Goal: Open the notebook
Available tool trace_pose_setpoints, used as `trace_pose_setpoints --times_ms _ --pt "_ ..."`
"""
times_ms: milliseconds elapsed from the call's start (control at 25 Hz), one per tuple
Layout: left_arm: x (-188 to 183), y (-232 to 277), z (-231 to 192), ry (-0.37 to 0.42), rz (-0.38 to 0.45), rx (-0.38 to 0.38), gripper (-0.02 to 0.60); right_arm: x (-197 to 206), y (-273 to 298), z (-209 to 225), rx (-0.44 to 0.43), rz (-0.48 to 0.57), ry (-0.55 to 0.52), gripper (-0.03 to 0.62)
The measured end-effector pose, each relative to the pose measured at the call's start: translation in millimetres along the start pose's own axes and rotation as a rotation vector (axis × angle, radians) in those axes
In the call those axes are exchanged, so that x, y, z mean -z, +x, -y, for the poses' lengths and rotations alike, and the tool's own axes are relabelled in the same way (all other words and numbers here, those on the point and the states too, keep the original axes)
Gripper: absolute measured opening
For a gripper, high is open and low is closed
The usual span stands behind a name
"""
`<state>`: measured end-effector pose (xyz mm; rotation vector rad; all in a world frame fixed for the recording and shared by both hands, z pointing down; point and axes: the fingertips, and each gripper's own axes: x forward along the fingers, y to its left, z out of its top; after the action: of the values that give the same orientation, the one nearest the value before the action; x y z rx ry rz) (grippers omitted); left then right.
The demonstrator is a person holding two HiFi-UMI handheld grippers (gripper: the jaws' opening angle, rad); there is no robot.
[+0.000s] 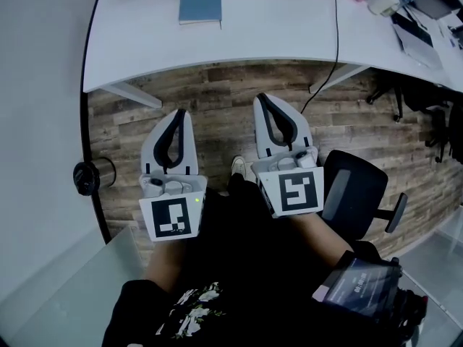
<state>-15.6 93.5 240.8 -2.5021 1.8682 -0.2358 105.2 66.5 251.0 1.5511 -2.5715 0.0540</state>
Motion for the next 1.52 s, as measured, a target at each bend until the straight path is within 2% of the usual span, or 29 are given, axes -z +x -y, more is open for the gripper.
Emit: trace_pose_setpoints --times_ms 400,720,1160,1520 --pt "-11.1 -2.1 4.1 0.016 0.018 -0.054 0.009 -3.2 -0.6 13.8 -0.016 0.001 -0.014 0.064" --pt "-5.1 -3.9 -5.5 0.020 0.027 -0.084 0.009 4.9 4.6 10.9 -0.033 0.001 -0.038 0.064" --pt "-1.7 38.7 -14.8 0.005 0.041 -0.043 0.009 6.6 37.8 22.3 -0.009 0.004 -0.061 0.064" --pt "1.6 87.2 -51.9 0.021 0.038 -0.033 0.008 2.7 101.3 21.2 -0.012 -0.012 -0.069 0.064"
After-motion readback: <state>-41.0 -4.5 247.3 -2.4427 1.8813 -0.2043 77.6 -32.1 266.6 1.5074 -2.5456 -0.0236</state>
